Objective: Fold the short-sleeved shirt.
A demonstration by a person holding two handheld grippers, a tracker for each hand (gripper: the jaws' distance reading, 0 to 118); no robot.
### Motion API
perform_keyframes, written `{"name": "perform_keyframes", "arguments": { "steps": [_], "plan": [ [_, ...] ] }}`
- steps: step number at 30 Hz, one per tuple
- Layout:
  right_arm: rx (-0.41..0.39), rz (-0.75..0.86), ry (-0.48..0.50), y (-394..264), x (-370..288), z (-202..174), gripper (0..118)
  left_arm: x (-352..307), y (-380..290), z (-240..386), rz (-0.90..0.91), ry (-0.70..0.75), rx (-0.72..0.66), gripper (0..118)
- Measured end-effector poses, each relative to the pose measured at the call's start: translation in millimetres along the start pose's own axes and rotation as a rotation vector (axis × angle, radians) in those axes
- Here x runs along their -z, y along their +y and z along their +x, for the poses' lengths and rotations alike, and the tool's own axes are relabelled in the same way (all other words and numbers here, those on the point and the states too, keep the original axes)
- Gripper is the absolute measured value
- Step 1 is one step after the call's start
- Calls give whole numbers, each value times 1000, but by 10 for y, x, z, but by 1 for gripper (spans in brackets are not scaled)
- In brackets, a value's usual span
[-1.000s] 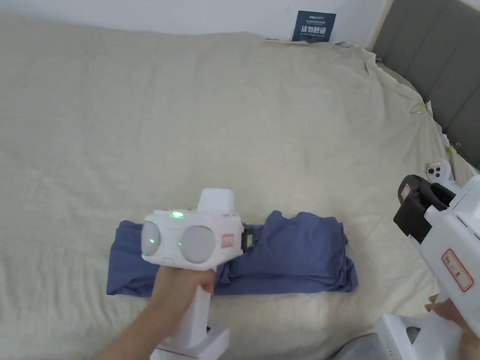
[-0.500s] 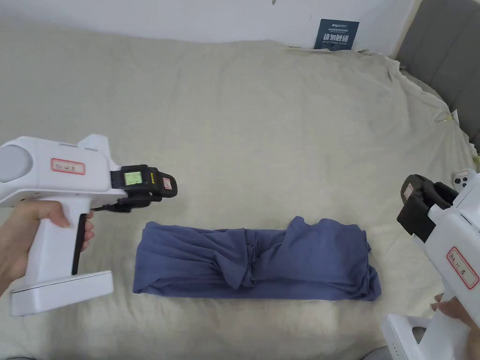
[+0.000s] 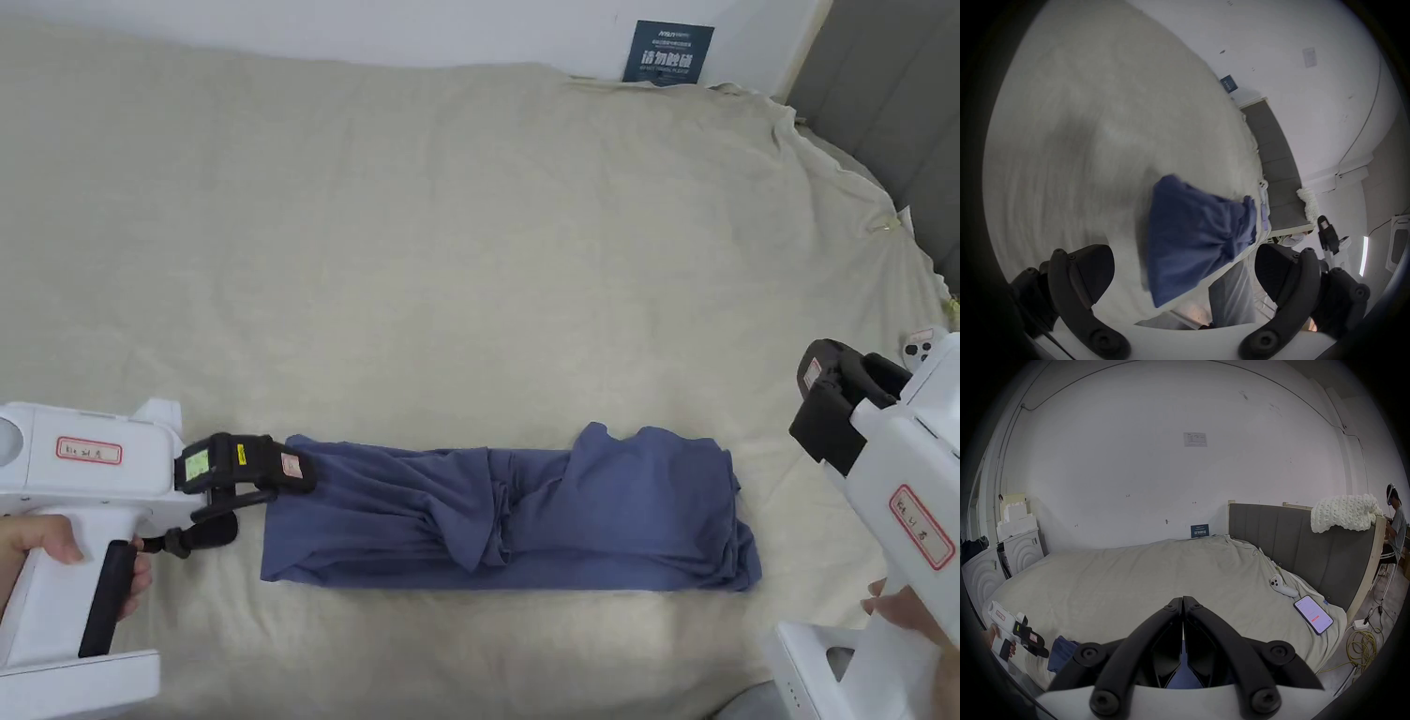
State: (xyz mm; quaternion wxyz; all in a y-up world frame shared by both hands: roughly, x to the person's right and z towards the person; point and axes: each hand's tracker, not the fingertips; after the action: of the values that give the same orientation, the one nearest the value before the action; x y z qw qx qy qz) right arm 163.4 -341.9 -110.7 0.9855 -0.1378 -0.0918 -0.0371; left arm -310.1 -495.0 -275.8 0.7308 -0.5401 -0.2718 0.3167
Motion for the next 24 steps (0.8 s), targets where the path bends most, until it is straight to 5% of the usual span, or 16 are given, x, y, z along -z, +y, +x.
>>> {"name": "perform_keyframes", "arguments": {
  "steps": [2,7,10,24],
  "plan": [
    [-3,-7,-9,-20,1,16,0,61,-26,-39,0,-10,-10,87],
    [-1,-32,-24,-70,28,27,0,256,-23,-27,-31,-76,-39,62],
    [-4,-44,-22,-91,32,21,0,390,-75,109,-5,-1,60,17],
    [-21,-40,14,-43,52,-78,0,-157,-39,557,92,273,66,7]
  ]
}}
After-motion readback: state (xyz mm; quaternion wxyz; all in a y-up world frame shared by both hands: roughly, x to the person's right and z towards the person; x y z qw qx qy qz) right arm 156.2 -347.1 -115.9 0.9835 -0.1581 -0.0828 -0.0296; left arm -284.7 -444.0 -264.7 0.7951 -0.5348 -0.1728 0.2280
